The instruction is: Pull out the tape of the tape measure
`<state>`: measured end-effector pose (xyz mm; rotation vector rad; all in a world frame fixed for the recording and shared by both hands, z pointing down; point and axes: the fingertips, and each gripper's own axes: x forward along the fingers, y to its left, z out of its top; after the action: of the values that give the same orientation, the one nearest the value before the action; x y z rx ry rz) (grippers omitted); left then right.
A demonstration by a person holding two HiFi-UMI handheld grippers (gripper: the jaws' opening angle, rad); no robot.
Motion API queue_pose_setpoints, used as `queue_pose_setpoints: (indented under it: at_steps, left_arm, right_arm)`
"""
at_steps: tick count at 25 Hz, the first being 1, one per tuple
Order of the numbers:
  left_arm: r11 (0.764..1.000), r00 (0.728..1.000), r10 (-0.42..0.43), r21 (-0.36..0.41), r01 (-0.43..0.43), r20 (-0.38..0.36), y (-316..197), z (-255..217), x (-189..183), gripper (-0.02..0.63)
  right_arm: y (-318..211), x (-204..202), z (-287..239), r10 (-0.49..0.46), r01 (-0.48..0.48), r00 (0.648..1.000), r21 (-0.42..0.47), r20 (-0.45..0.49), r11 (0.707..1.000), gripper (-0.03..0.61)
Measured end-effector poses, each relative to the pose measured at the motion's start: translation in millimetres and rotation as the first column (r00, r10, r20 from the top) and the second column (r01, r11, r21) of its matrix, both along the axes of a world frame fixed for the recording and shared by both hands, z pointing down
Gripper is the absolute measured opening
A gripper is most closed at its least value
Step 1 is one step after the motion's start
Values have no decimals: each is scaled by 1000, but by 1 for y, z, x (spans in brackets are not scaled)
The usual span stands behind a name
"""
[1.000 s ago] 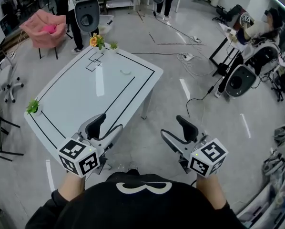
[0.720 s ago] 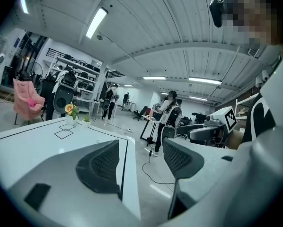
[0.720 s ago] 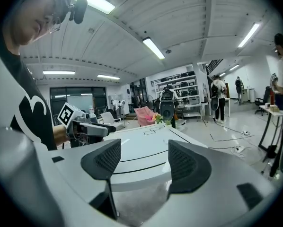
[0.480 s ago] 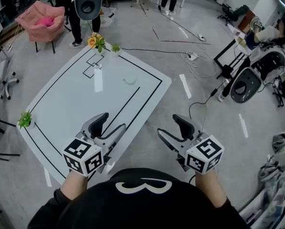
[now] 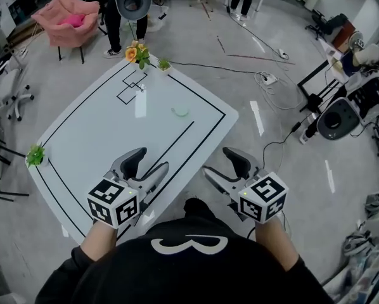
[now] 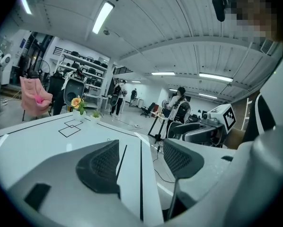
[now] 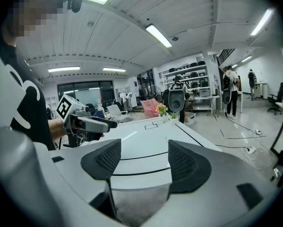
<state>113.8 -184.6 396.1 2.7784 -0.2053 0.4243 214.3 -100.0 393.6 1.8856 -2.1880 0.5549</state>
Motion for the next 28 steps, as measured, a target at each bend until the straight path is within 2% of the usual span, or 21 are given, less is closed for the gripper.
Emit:
queue_pose_setpoints:
  at_steps: [7,13,21,28]
  left_arm:
    - [996,995,-90,-14,90,43,-33,9,21,276]
    - [979,979,-196,-35,198,64,-63,18,34,276]
    - [946,945,-318,-46,322,70,-92,24,42,276]
    - [900,900,-429,-43,433,74,-109,31,41,276]
  right_arm:
    - [-49,36,16,-97,96,995,-52,-19,994,289]
    - [-96,60,34,-202,200,979,-102,-15,975,288]
    - [-151,79,60,-325,314,944,-156,-51,936,288]
    - [-187,91,102,-424,393,901,-239,-92,888,288]
